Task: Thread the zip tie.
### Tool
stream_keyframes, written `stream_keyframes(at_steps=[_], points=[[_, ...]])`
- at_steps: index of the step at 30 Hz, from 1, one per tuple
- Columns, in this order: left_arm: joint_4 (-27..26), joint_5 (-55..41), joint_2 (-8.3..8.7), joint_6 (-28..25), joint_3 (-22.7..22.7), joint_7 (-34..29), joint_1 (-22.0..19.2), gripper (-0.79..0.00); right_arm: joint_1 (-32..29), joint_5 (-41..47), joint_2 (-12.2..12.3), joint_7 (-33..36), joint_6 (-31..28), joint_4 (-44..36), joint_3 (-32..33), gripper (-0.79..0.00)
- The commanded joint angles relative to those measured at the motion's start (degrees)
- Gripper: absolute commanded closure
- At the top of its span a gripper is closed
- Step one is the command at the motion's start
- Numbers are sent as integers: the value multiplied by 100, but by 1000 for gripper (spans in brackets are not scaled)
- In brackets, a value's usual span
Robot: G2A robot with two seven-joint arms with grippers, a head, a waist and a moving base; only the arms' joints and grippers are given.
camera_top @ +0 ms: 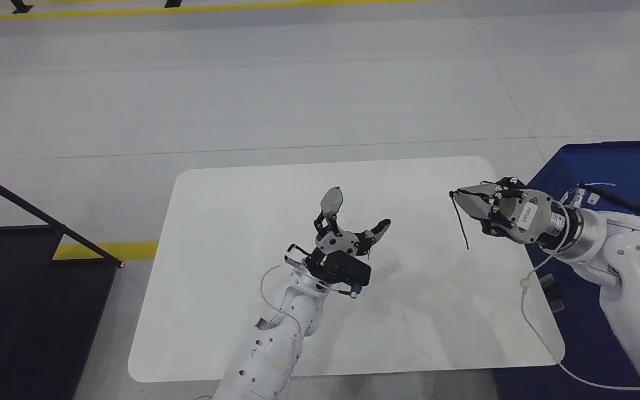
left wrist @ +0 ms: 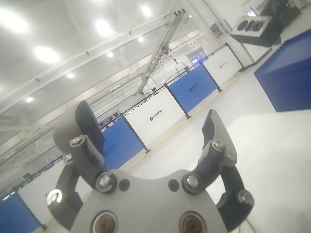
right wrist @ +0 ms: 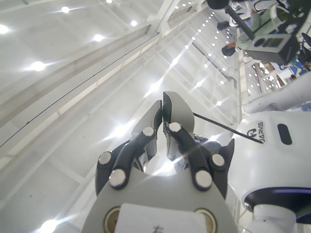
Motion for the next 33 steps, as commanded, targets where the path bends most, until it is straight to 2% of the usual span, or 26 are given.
stream_keyframes(at_steps=[1, 2, 11, 15, 21, 24, 27, 30, 33], points=[[-505, 174, 109, -492, -333, -188, 255, -785, 22, -62, 6, -267, 229, -190, 3, 0], [-624, 248, 136, -566, -405, -243, 316, -785, 34, -129, 8, -444, 184, -221, 50, 0], [-624, 248, 136, -566, -405, -243, 316, -785, -45, 26, -6, -492, 245, -235, -41, 0], [-624, 248, 136, -566, -405, -243, 316, -785, 41, 869, -25, -888, 596, -796, -378, 0], [-624, 248, 136, -566, -405, -243, 316, -785, 518, 3368, 86, -2254, 596, -1743, -1365, 0], [-624, 248, 136, -566, -405, -243, 316, -785, 868, 4619, 170, -3100, 596, -1781, -1726, 0], [-624, 248, 136, -566, -405, -243, 316, -785, 1204, 5473, 226, -3772, 596, -1614, -1904, 0], [-624, 248, 136, -566, -405, -243, 316, -785, 1460, 5896, 246, -4186, 596, -1429, -1964, 0], [-624, 248, 136, -566, -405, -243, 316, -785, 1670, 5174, 222, -4283, 254, -1185, -1668, 0]])
